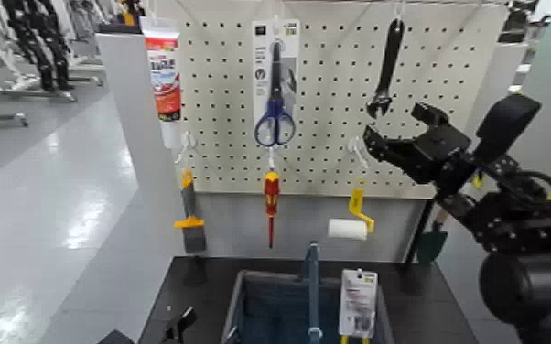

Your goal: Put the black wrench into the crate.

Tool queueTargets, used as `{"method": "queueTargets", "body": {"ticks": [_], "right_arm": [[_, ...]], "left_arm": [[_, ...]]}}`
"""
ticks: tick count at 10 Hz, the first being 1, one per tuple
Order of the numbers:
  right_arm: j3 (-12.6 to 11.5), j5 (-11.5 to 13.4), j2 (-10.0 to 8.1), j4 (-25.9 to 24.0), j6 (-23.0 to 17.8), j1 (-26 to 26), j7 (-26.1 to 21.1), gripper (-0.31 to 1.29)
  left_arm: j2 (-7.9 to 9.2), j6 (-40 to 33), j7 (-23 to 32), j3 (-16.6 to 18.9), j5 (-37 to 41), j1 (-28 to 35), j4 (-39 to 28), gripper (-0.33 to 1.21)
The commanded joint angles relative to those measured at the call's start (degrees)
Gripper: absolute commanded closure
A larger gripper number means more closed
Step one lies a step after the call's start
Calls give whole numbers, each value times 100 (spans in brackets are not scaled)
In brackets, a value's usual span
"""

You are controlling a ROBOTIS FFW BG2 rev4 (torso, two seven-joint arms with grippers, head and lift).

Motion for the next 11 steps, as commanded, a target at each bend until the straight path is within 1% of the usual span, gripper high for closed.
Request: {"method": "queueTargets", "body": {"ticks": [1,3,4,5,6,7,8,9,11], "right_arm": [[145,-117,-37,183,42,-465,157,13],[171,-205,-2,253,270,-799,421,16],[180,-293,-11,245,437,-922,456,20],[180,-381,-37,227,648,-1027,544,41],[180,-442,-46,157,938,-1071,562,75],[180,-469,-64,86,1167,-1106,570,99],[154,-530,-81,42,1334,-1133,588,110],[128,-539,-117,34,1430,-1194,685,110],[92,-539,-134,-28,1448,-1212,702,110]], "left_arm": [[-1,2,1,-9,7,-17,3,10],[7,11,1,-9,-2,-17,3,10],[7,11,-8,-18,7,-25,3,10],[7,11,-8,-18,-2,-17,3,10],[7,19,1,-18,-2,-25,3,10],[7,19,1,-18,-2,-17,3,10],[7,19,-8,-18,7,-17,3,10],[7,19,1,-26,-2,-17,3,10],[7,28,-8,-26,-2,-17,3,10]]}}
